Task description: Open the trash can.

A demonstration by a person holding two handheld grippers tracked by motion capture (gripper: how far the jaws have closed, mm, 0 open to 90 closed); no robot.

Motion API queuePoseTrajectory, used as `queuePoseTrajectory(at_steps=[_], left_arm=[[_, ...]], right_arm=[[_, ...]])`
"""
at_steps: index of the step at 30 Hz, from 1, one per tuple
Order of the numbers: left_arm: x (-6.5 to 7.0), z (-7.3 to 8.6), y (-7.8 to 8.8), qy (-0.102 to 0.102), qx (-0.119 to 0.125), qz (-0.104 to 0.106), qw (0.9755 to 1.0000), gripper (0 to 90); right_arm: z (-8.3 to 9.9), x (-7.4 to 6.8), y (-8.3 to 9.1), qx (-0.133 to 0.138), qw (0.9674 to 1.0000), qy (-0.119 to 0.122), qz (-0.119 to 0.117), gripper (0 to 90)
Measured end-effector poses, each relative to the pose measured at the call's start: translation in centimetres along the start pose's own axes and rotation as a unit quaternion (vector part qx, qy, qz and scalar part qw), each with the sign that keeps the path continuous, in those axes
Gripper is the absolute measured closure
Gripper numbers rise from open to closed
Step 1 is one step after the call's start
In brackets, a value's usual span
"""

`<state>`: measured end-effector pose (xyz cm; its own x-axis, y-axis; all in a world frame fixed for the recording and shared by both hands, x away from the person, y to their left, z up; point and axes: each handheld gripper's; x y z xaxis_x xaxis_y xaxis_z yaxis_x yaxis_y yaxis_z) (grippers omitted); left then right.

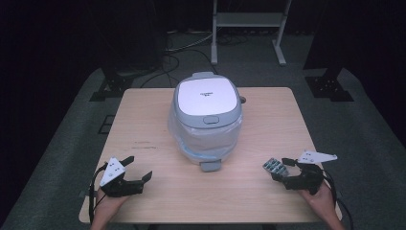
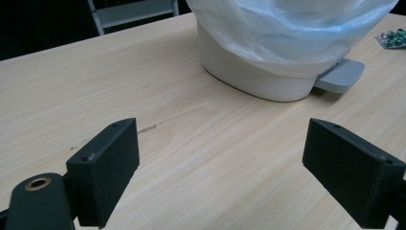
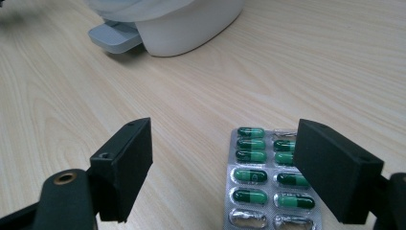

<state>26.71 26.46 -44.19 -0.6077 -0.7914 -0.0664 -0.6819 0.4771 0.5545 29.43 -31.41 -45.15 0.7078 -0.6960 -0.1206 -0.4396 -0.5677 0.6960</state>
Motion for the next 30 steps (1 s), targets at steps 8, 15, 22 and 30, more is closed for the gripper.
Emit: queuePoseTrajectory(at_steps=[8, 15, 22, 30], left_arm=[[0.0, -1.5, -0.1, 0.007, 0.010, 0.012, 0.9999, 11.3], [0.5, -4.4, 0.5, -0.031, -0.005, 0.033, 0.9989, 11.4], [1.1, -7.4, 1.2, -0.058, 0.001, 0.057, 0.9967, 11.3], [1.3, -9.9, 1.8, -0.071, 0.009, 0.065, 0.9953, 11.4]], right_arm=[[0.1, 0.3, 0.2, 0.007, 0.9999, -0.009, -0.002, 19.9], [0.1, 0.3, 0.3, 0.008, 0.9999, -0.010, -0.002, 19.9], [0.1, 0.2, 0.4, 0.010, 0.9999, -0.008, -0.002, 19.9], [0.1, 0.3, 0.4, 0.010, 0.9999, -0.009, -0.005, 19.9]])
Point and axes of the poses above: each handheld gripper's, and its own axes: y roughly backward along the jaws, z roughly out of its underside, x roughly to its right, and after that the axes turned 11 degrees about -x, right-handed
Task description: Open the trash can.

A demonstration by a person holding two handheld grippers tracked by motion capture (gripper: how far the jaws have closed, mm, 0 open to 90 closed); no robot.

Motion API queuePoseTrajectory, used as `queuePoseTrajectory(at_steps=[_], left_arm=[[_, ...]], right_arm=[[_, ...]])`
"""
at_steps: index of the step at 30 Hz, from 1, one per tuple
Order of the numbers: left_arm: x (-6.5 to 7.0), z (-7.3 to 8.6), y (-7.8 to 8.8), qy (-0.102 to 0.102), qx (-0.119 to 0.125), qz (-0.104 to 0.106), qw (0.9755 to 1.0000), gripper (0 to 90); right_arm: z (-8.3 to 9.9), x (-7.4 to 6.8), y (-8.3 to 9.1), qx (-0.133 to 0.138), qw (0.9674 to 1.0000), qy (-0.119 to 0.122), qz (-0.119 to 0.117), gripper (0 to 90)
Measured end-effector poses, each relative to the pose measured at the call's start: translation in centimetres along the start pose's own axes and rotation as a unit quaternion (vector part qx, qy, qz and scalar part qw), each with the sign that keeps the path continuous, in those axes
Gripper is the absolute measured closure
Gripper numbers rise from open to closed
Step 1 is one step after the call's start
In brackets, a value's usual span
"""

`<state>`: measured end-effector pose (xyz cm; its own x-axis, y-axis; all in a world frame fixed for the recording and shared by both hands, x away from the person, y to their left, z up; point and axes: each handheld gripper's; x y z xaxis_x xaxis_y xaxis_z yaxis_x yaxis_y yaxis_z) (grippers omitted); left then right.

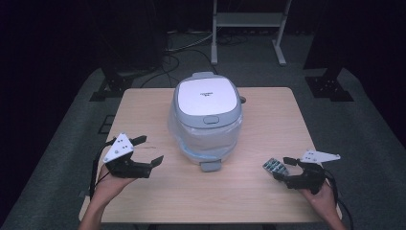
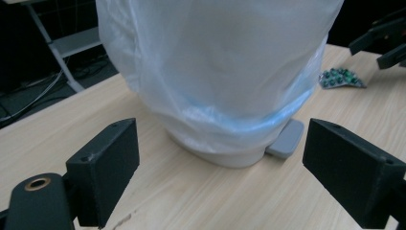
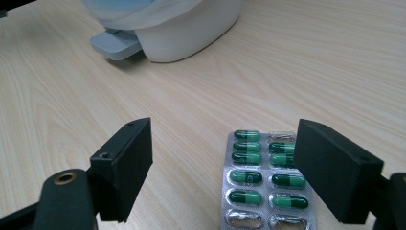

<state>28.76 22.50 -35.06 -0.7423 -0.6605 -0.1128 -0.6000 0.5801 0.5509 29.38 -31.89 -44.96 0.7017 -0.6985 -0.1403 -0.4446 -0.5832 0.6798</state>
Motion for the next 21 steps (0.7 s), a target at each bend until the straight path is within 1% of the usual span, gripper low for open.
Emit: queuePoseTrajectory(at_steps=[8, 10, 14, 17, 19, 21], left_arm=[[0.2, -2.4, 0.5, -0.018, -0.002, 0.009, 0.9998, 11.6], [0.3, -3.0, 0.5, -0.020, 0.000, 0.015, 0.9997, 12.2], [0.6, -4.3, 0.7, -0.028, 0.006, 0.021, 0.9994, 13.3], [0.7, -5.2, 0.8, -0.034, 0.000, 0.022, 0.9992, 15.1], [0.8, -5.9, 1.0, -0.036, -0.001, 0.028, 0.9989, 21.0], [0.9, -6.4, 1.1, -0.037, -0.002, 0.031, 0.9988, 22.8]], right_arm=[[0.0, 0.0, 0.0, 0.000, 1.0000, 0.000, -0.001, 19.9], [0.0, 0.0, 0.0, 0.001, 1.0000, 0.000, -0.001, 19.9], [0.0, 0.0, 0.0, 0.000, 1.0000, -0.001, -0.001, 19.9], [0.0, 0.0, 0.0, 0.000, 1.0000, -0.001, -0.001, 19.9], [0.0, 0.0, 0.0, 0.001, 1.0000, 0.000, 0.000, 19.9], [0.0, 0.0, 0.1, 0.001, 1.0000, 0.000, 0.000, 19.9]])
Point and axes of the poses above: each handheld gripper's, and its own axes: y roughly backward along the jaws, z roughly out of its underside, x roughly to its right, and after that the axes turned 11 degrees about -x, right-handed
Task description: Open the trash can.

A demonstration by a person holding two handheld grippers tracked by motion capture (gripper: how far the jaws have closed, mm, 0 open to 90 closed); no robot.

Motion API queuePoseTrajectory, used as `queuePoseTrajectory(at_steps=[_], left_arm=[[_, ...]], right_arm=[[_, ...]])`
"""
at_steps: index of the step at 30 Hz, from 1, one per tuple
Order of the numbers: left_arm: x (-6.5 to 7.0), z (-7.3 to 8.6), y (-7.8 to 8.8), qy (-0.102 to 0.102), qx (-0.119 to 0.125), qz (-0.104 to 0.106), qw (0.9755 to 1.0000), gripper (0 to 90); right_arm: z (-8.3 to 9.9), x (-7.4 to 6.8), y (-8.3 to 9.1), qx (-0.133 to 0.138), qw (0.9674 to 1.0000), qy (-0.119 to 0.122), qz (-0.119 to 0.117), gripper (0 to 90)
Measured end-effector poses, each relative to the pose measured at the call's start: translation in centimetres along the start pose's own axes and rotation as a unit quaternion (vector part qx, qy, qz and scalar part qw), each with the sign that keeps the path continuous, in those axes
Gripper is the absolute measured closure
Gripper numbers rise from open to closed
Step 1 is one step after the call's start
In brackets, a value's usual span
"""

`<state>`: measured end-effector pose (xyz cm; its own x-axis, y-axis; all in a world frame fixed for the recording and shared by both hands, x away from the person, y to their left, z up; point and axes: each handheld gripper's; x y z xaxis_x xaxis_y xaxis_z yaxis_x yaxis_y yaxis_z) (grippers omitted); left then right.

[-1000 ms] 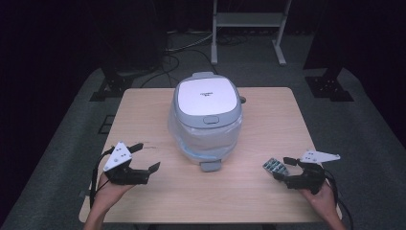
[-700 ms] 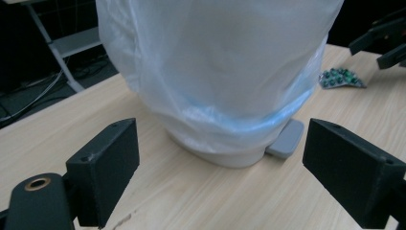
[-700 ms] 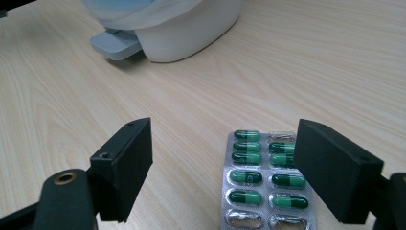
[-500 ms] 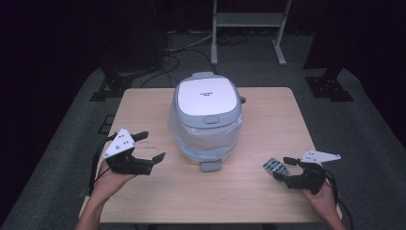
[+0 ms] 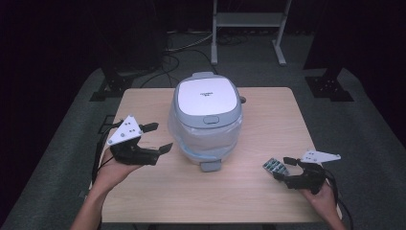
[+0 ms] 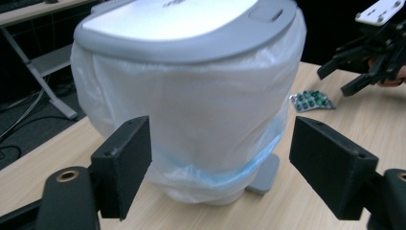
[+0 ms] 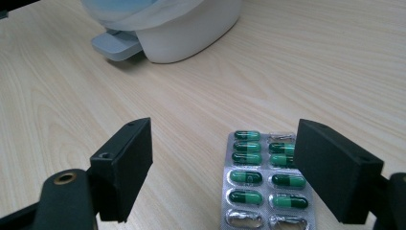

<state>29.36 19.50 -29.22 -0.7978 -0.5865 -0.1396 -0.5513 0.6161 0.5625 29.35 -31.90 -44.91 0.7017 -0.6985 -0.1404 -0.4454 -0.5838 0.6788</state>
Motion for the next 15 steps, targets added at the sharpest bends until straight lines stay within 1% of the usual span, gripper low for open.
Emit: queuePoseTrajectory(at_steps=[1, 2, 4, 6, 10, 11, 12, 15], left_arm=[[0.0, -0.4, 0.1, -0.001, 0.001, 0.004, 1.0000, 23.7], [0.0, -0.6, 0.2, -0.001, 0.000, 0.005, 1.0000, 26.7], [0.0, -1.1, 0.2, -0.003, -0.003, 0.008, 1.0000, 27.8], [0.1, -1.6, 0.2, -0.012, -0.005, 0.013, 0.9998, 32.5], [0.1, -2.3, 0.2, -0.021, -0.008, 0.022, 0.9995, 41.4], [0.1, -2.5, 0.2, -0.022, -0.009, 0.026, 0.9994, 42.3], [0.1, -2.7, 0.2, -0.027, -0.011, 0.030, 0.9991, 44.4], [0.0, -3.2, 0.0, -0.029, -0.014, 0.039, 0.9987, 51.9]], right_arm=[[0.0, 0.0, 0.0, 0.000, 1.0000, 0.000, 0.000, 19.9], [0.0, 0.0, 0.0, 0.000, 1.0000, 0.000, 0.000, 19.9], [0.0, 0.0, 0.0, -0.001, 1.0000, 0.001, 0.000, 19.9], [0.0, 0.0, 0.0, -0.001, 1.0000, 0.001, 0.000, 19.9], [0.0, 0.0, 0.0, -0.001, 1.0000, 0.002, 0.001, 19.9], [0.0, 0.0, 0.0, -0.001, 1.0000, 0.001, 0.001, 19.9], [0.0, 0.0, 0.0, -0.001, 1.0000, 0.001, 0.000, 19.9], [0.0, 0.1, 0.0, -0.001, 1.0000, 0.000, 0.001, 19.9]])
Point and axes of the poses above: each handheld gripper's, and its own axes: y roughly backward along the jaws, z roughly out of its underside, x roughly to its right, and after that the axes turned 11 degrees about -x, right-handed
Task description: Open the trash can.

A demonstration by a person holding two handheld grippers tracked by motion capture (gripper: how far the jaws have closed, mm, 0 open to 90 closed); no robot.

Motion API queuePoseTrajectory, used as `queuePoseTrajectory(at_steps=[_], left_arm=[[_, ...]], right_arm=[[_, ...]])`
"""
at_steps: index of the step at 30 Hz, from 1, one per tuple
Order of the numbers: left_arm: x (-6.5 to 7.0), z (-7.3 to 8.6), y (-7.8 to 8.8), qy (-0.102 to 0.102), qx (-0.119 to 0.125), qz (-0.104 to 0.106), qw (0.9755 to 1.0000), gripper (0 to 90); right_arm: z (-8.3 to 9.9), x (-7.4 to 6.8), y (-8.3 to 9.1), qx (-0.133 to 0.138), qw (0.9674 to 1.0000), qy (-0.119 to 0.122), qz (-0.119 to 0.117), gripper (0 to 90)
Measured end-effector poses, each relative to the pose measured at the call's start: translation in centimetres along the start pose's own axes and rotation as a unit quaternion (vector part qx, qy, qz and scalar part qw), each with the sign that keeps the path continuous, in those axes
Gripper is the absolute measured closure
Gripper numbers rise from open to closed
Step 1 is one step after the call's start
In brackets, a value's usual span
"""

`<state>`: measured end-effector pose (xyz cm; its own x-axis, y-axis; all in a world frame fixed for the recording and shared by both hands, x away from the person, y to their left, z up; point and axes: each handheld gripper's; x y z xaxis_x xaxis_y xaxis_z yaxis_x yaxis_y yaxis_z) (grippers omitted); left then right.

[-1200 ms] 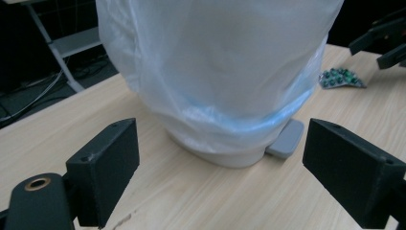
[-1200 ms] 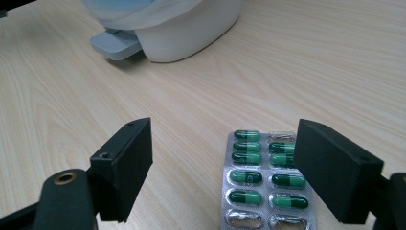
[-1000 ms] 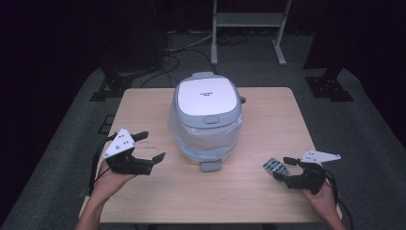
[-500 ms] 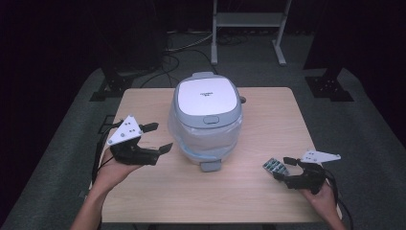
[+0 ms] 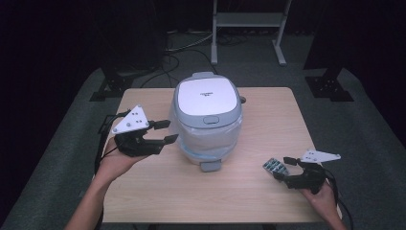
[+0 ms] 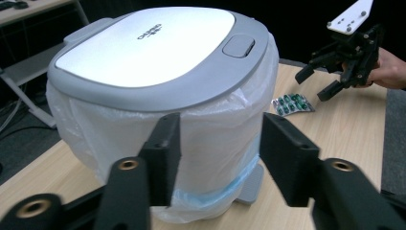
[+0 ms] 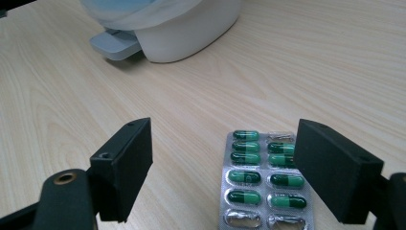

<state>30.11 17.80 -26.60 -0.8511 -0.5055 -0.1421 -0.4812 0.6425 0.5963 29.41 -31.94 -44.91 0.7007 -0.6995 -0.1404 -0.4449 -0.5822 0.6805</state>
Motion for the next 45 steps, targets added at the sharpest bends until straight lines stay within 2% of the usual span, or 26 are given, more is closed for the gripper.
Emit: queuePoseTrajectory(at_steps=[4, 9, 16, 26, 33, 45], left_arm=[[-0.1, -0.7, -0.1, -0.001, -0.006, 0.006, 1.0000, 59.3], [-0.2, -1.7, -0.3, 0.005, -0.009, 0.026, 0.9996, 65.6], [-0.2, -3.1, -0.6, -0.004, -0.016, 0.042, 0.9990, 79.5], [-0.1, -5.0, -1.6, -0.015, -0.014, 0.058, 0.9981, 90.0], [0.1, -6.7, -2.5, -0.037, -0.028, 0.064, 0.9969, 90.0], [0.2, -8.9, -4.8, -0.057, -0.053, 0.077, 0.9940, 90.0]], right_arm=[[0.0, 0.1, 0.0, 0.001, 1.0000, 0.000, 0.000, 19.9], [0.0, 0.1, 0.0, 0.000, 1.0000, -0.001, 0.000, 19.9], [0.0, 0.1, 0.0, -0.001, 1.0000, -0.001, -0.001, 19.9], [0.1, 0.1, 0.0, -0.001, 1.0000, 0.000, -0.001, 19.9], [0.1, 0.2, 0.0, -0.001, 1.0000, -0.003, -0.001, 19.9], [0.1, 0.2, 0.0, 0.002, 1.0000, 0.000, -0.003, 19.9]])
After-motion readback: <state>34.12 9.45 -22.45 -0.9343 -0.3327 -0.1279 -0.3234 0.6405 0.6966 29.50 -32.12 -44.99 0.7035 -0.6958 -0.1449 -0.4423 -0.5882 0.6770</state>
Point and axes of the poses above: each handheld gripper's, and its own axes: y roughly backward along the jaws, z roughly out of its underside, x roughly to its right, and after that the axes turned 11 degrees about -x, right-handed
